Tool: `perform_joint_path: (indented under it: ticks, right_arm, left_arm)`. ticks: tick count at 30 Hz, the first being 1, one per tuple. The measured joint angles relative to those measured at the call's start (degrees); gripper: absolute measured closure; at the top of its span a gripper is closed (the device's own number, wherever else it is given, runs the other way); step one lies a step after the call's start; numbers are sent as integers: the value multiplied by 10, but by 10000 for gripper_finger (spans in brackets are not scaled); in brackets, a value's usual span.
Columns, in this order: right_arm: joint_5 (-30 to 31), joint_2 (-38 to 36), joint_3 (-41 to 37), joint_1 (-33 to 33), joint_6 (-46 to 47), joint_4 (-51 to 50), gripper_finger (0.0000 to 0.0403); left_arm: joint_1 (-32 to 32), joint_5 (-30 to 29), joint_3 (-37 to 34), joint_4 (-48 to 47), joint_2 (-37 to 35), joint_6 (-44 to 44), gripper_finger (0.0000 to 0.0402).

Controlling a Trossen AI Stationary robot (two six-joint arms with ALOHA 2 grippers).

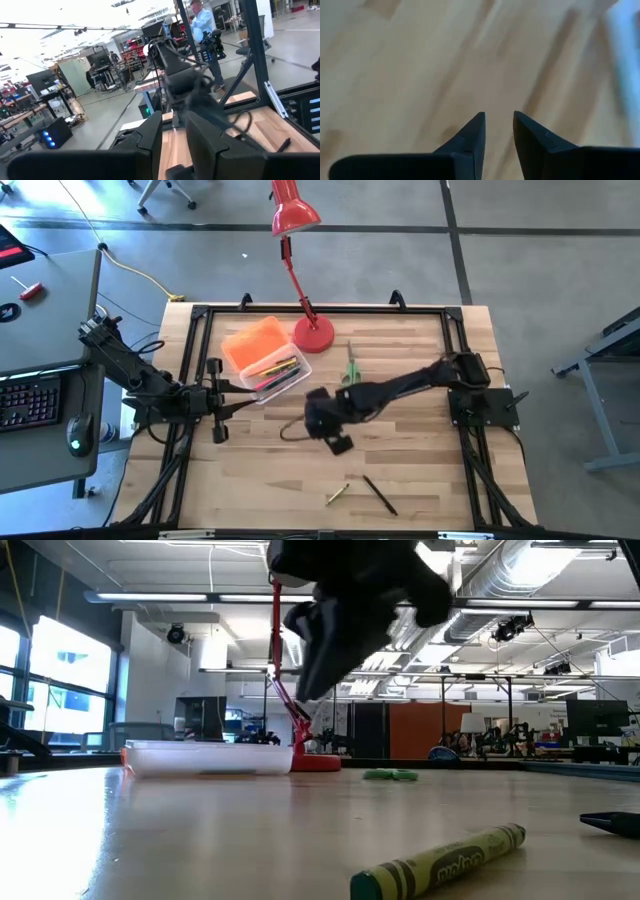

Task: Pick & place school supplies into a supply box
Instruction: Put the black pen into the orange supply box

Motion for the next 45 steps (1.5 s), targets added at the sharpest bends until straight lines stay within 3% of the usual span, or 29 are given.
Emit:
perform_joint_path:
  ticks: [7,14,22,25,28,35,45]
  right_arm:
    - [89,-4,-1,105,127,-97,339]
    - [226,-20,-1,216,411,-196,337]
    - [320,-20,-1,371,764,-196,334]
    - [376,-18,-13,408,836,-192,334]
    - [396,-17,-60,426,906,-167,334]
    - [388,-15,-197,420,929,50,334]
    - [363,-15,-245,401,951,73,334]
  left_arm:
    - [0,30,0,14,0,-26,284]
    - [0,79,0,21,0,-38,284]
    - [0,89,0,23,0,-61,284]
    - [0,89,0,25,0,-74,284]
    - [0,91,0,33,0,-84,284]
    - [0,89,0,35,0,-85,284]
    - [0,87,0,34,0,-84,284]
